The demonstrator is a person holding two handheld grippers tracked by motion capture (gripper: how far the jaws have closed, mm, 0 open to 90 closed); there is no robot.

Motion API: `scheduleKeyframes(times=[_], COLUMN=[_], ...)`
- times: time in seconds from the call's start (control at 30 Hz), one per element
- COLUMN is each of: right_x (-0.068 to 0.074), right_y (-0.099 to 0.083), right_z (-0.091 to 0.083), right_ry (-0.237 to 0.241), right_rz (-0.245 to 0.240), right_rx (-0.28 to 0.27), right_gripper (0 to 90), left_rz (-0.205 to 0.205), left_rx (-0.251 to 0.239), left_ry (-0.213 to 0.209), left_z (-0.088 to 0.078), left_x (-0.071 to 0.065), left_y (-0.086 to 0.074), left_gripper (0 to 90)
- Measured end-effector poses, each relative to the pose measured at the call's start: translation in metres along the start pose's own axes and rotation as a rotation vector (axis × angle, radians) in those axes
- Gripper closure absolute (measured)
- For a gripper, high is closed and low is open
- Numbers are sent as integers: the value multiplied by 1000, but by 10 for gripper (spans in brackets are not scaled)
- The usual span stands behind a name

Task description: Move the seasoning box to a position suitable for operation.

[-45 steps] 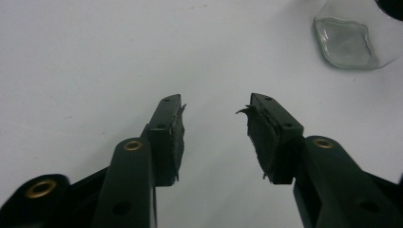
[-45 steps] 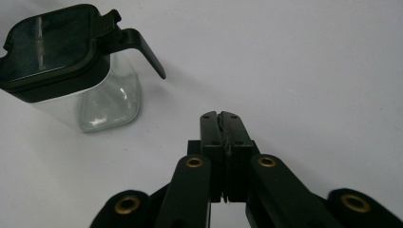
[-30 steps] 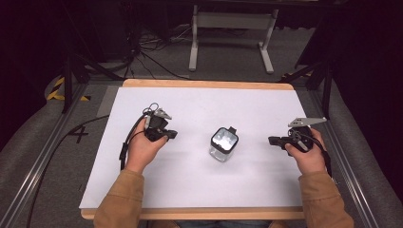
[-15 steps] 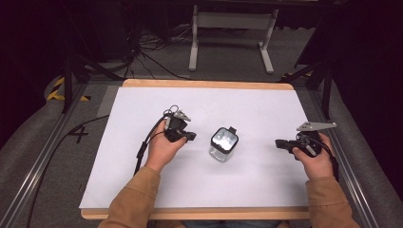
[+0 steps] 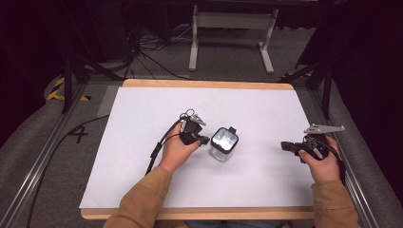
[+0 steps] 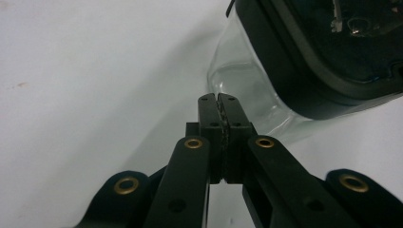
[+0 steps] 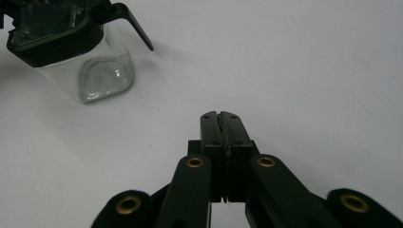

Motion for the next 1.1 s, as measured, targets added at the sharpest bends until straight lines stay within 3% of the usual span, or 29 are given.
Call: scheduleKeyframes(times=[0.17, 0.57, 0.77, 0.93, 1.03, 1.1], right_x=[0, 2, 2, 1, 2, 2], right_y=[0, 2, 3, 4, 4, 4], right_z=[0, 4, 5, 6, 6, 6], right_ry=[4, 15, 27, 30, 33, 34], right_rz=[-3, -2, -7, -4, -5, -5], right_rx=[-2, 3, 3, 0, 3, 1], right_gripper=[899, 900, 900, 900, 900, 900], left_rz=[21, 51, 57, 41, 74, 69], left_rx=[33, 85, 111, 118, 136, 129], left_ry=[0, -72, -94, -147, -127, -136], left_z=[3, 2, 6, 11, 13, 13], left_x=[-6, -21, -28, -37, -42, -42], left_y=[0, -3, -6, -8, -7, -7], left_gripper=[898, 898, 898, 898, 893, 886])
Point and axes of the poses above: each handheld gripper's, and its own axes: z roughly forward along the jaws, y roughly out of its top, x roughly to its left, the point moved 2 cm from there along z, roughly forward along the jaws, and after that the axes turned 15 degrees about -x, right-handed, at the moved point
